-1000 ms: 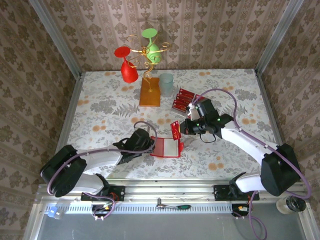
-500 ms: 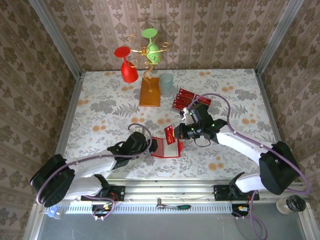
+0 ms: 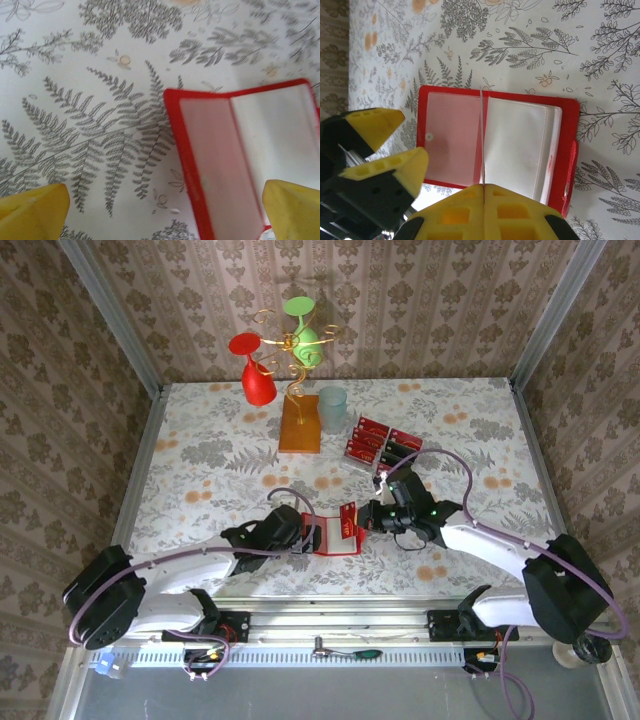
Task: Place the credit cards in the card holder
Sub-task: Insert the credit card into the card slot.
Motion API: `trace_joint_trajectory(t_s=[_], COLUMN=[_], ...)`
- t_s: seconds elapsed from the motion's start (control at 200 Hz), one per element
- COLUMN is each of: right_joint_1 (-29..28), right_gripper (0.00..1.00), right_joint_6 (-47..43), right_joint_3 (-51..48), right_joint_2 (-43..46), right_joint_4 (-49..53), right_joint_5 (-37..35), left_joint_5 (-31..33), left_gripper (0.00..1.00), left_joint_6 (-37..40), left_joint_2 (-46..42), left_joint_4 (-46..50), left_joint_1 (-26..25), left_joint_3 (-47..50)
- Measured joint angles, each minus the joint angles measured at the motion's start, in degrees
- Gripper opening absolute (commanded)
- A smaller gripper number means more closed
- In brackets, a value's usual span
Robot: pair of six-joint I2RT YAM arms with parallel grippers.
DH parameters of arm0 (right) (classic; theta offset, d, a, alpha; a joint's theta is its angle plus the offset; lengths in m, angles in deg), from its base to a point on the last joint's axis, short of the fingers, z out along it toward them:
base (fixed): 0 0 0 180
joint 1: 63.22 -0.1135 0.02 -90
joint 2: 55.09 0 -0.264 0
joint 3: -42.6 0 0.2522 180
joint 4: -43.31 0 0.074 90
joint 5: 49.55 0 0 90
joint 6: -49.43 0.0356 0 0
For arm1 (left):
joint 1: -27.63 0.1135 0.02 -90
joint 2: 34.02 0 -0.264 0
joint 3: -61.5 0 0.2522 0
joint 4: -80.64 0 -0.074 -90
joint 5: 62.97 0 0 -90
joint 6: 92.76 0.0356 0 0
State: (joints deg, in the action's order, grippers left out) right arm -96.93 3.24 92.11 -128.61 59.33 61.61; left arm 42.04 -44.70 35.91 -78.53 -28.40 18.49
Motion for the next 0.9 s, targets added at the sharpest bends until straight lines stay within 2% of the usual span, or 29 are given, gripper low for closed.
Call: trace_joint_trajectory(t_s=[0.475,0.9], right_joint_1=[-2.8,-5.3], right_gripper=[0.00,0.00], right_joint_6=[3.1,3.3], right_joint_3=[-3.8,-5.5], right_joint_2=[0.3,-2.0], right_joint_4=[-9.4,-15.2], right_joint_5=[-0.2,-3.2], left_joint_5=[3.9,6.1], left_gripper=[1.00,1.00], left_joint_6=[0.5,-0.5], left_joint_2=[2.0,3.9], left_joint_4=[3.7,4.2], left_joint_1=[-0.6,-1.0], left_joint_3=[0.2,1.4])
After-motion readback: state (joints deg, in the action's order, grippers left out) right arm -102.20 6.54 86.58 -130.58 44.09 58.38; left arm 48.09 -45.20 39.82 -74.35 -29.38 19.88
